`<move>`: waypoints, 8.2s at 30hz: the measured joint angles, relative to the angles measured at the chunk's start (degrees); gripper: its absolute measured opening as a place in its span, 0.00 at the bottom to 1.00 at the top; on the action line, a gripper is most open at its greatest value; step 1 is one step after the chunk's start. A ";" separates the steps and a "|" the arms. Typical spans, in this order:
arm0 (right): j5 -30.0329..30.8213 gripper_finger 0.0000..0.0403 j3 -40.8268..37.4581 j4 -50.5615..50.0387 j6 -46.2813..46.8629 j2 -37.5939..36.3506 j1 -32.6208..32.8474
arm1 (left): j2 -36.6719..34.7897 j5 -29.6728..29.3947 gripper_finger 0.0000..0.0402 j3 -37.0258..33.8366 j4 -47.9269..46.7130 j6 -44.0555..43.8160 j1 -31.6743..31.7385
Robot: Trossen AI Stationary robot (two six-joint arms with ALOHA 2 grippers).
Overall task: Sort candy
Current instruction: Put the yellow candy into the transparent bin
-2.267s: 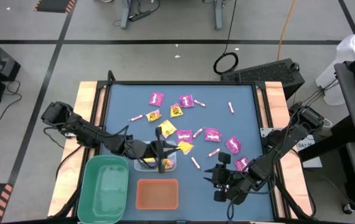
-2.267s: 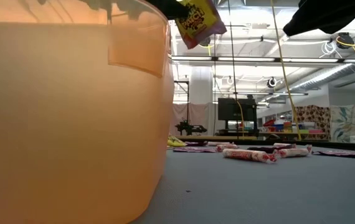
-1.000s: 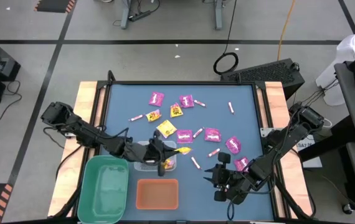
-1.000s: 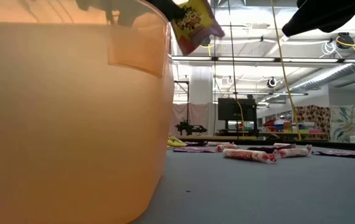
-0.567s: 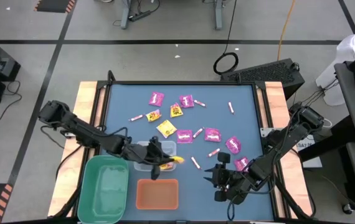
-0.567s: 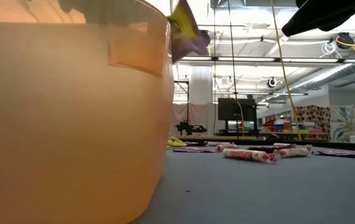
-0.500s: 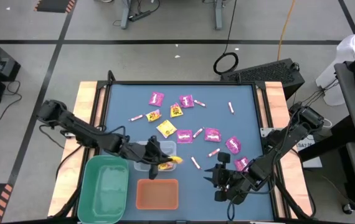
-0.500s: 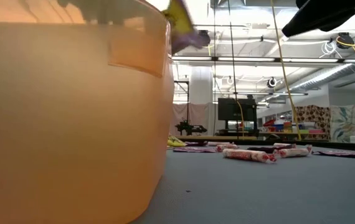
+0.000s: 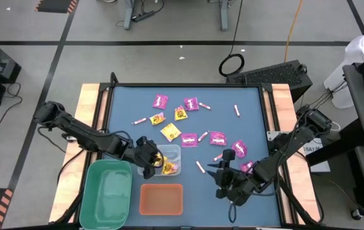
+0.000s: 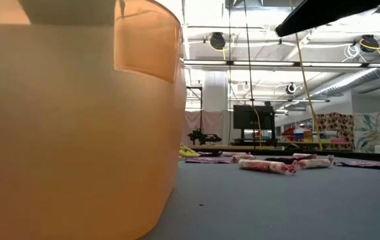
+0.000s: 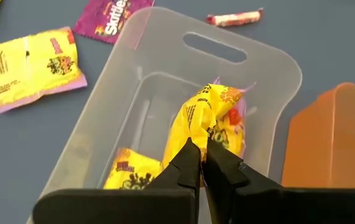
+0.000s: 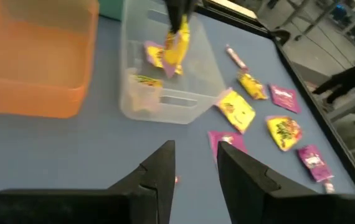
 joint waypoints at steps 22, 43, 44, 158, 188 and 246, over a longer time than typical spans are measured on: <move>-23.17 0.27 0.00 7.76 -21.54 0.00 -27.55 | 0.93 1.65 0.17 0.00 0.28 5.10 3.36; -53.31 0.27 0.02 20.27 -10.03 9.06 -60.82 | 1.24 -7.24 0.42 0.00 2.21 5.01 4.07; -54.22 0.27 0.02 20.44 -8.63 10.23 -61.51 | 1.26 -7.26 0.42 0.00 2.86 5.01 4.07; -48.25 0.40 8.68 -3.08 -4.64 21.45 -52.36 | 1.22 -7.25 0.42 0.02 8.01 12.25 4.11; -46.98 0.43 8.66 -1.69 -6.37 21.75 -52.56 | 1.22 -7.26 0.42 0.02 8.01 12.61 4.09; 12.11 0.00 8.52 -2.17 16.95 3.51 -9.35 | 12.82 -14.58 0.42 0.51 67.97 31.57 0.42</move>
